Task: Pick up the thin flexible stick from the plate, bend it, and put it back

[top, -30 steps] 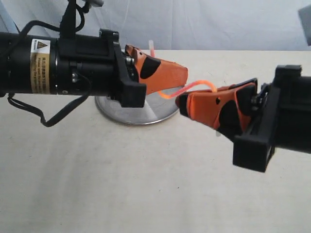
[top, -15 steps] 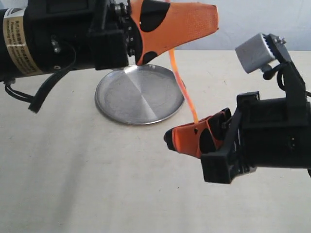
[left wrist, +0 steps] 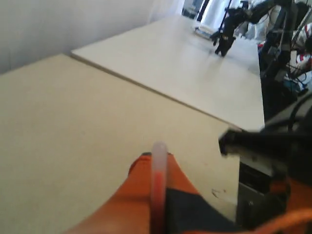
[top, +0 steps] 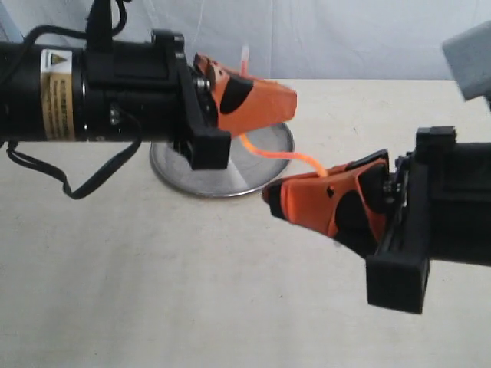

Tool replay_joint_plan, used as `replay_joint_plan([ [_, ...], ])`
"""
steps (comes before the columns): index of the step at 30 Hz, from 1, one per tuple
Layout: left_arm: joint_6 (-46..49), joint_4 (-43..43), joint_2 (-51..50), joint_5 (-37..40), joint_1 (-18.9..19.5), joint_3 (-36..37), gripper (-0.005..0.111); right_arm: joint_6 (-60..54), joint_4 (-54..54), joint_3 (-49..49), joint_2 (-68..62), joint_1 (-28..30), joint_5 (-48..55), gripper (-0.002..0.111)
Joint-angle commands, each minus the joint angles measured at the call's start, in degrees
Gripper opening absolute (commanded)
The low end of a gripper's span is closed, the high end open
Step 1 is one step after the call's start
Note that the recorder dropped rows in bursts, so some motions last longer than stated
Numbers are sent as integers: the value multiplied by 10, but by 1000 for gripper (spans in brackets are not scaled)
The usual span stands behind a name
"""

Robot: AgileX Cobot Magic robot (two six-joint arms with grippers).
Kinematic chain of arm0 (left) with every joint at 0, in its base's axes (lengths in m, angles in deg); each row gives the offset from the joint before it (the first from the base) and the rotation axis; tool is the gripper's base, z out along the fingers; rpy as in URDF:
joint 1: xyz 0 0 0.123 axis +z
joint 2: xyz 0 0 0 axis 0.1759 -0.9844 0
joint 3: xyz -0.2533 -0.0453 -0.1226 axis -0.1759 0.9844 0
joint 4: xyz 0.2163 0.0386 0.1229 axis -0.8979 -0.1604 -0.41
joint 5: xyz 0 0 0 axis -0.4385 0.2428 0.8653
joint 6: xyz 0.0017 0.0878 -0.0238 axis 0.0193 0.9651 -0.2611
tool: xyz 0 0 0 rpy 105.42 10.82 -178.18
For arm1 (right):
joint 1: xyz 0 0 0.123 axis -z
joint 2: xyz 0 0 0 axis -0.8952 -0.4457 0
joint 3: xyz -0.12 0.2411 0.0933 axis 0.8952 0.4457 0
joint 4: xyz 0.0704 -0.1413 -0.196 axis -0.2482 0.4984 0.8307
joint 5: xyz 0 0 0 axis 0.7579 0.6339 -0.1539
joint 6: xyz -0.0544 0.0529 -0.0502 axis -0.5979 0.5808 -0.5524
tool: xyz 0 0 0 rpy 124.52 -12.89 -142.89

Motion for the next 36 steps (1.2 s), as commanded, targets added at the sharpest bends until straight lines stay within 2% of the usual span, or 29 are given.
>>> replay_joint_plan([
  [1,-66,-47,-2,-135,-4,16,0,92,106,-2,15,2,-87,-1],
  [5,-30,94,11,-190,-4,7,0,254,279,-2,-11,2,-56,-1],
  [8,38,161,17,-175,-4,-14,0,266,282,-2,-39,2,-14,-1],
  [10,75,181,17,-137,-4,-24,0,238,255,-2,-51,1,12,-1],
  [13,111,178,16,-56,-4,-28,0,155,156,-2,-53,1,35,-1],
  [16,105,103,-2,7,-4,-25,0,45,41,-2,-43,1,59,-1],
  [18,72,51,-14,23,-4,-15,0,-4,-14,-2,-30,1,58,-1],
  [20,39,7,-27,16,-4,-3,0,-11,-24,-2,-13,1,32,-1],
  [23,19,-13,-38,-34,-4,20,0,7,18,-2,12,2,-26,-1],
  [24,15,-11,-38,-62,-4,25,0,31,43,-2,20,2,-50,-1],
  [25,-4,2,-38,-121,-4,26,0,85,112,-2,24,2,-74,-1],
  [26,-5,26,-34,-143,-4,26,0,127,159,-2,24,2,-79,-1],
  [27,-4,93,-21,-175,-4,24,0,211,245,-2,18,2,-73,-1],
  [29,21,165,0,-179,-4,4,0,295,312,-2,-5,2,-31,-1],
  [31,84,200,6,-154,-4,-22,0,278,266,-2,-33,1,7,-1],
  [33,111,199,6,-110,-4,-33,0,218,200,-2,-45,1,21,-1],
  [36,130,160,-2,-9,-4,-36,0,60,38,-2,-48,1,45,-1],
])
